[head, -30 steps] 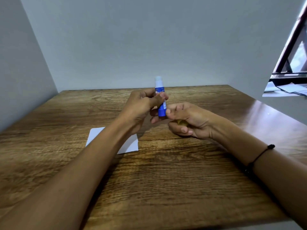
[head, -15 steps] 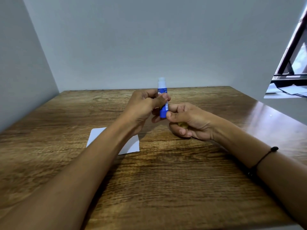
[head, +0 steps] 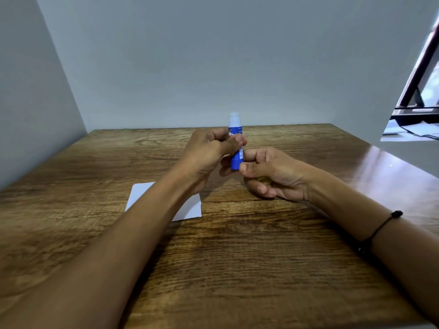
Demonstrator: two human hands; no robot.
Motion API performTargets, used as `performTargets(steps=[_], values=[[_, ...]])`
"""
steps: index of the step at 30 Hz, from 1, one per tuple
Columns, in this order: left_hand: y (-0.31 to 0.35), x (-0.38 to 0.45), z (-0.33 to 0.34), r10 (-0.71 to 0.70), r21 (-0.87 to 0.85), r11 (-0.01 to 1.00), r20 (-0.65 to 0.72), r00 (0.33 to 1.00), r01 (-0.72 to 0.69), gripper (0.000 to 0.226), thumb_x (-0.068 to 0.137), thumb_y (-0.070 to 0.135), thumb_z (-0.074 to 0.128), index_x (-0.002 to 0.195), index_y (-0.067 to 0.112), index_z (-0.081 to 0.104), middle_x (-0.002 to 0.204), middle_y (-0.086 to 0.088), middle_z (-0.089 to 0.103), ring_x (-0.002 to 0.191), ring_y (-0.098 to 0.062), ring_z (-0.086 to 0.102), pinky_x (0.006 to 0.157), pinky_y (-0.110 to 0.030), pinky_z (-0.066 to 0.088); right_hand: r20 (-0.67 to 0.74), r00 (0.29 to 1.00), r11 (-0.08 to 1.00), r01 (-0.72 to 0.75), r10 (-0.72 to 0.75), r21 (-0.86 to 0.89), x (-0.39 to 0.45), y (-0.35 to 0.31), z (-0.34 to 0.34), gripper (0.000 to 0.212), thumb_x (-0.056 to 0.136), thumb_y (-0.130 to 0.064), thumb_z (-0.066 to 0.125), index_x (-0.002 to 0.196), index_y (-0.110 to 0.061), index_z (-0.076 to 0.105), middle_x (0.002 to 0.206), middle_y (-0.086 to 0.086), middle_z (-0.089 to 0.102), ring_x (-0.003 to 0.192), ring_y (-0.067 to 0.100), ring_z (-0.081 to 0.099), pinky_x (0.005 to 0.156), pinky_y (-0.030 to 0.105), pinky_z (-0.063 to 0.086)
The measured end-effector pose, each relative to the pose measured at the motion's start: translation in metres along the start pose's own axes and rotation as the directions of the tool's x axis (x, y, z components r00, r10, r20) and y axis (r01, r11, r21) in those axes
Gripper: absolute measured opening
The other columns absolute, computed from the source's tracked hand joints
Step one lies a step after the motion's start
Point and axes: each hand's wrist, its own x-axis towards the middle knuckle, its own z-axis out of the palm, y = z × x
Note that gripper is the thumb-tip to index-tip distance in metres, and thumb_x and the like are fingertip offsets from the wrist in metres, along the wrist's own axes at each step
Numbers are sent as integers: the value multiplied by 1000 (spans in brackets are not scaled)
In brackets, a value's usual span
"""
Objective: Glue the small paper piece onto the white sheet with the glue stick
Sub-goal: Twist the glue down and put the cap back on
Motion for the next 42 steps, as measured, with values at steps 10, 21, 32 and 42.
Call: performTargets(steps=[10,21,32,42], values=[[0,1,-1,16,7,1000,-26,1000,-16,11,84,10,58,78,7,66,72,-1,65,48,2,57,43,-11,42,-153,988,999,32,-26,33,5,5,1,10,85,-1,55,94,1,58,71,2,72,27,3,42,27,10,28],[2,0,0,10,-8,1000,-25,1000,-10,13,85,9,57,75,6,65,56,6,65,38,-3,48,37,-11,39,-105,993,999,47,-45,15,3,4,2,14,93,-4,45,101,3,54,62,-1,71,26,3,40,27,10,27],[3,-1,0,-14,-5,1000,-46,999,14,14,86,11,56,75,7,63,67,-5,57,38,-1,47,39,-18,33,-13,1000,999,27,-27,18,2,2,-2,27,97,-7,36,119,6,46,45,-7,64,26,1,42,28,10,29],[2,-1,-1,-24,5,1000,-39,999,24,12,84,13,58,76,9,66,73,-5,62,42,-1,53,39,-17,37,-23,1000,1000,16,-16,-4,4,3,0,18,95,-6,41,110,1,49,43,-8,63,24,1,41,26,9,28]])
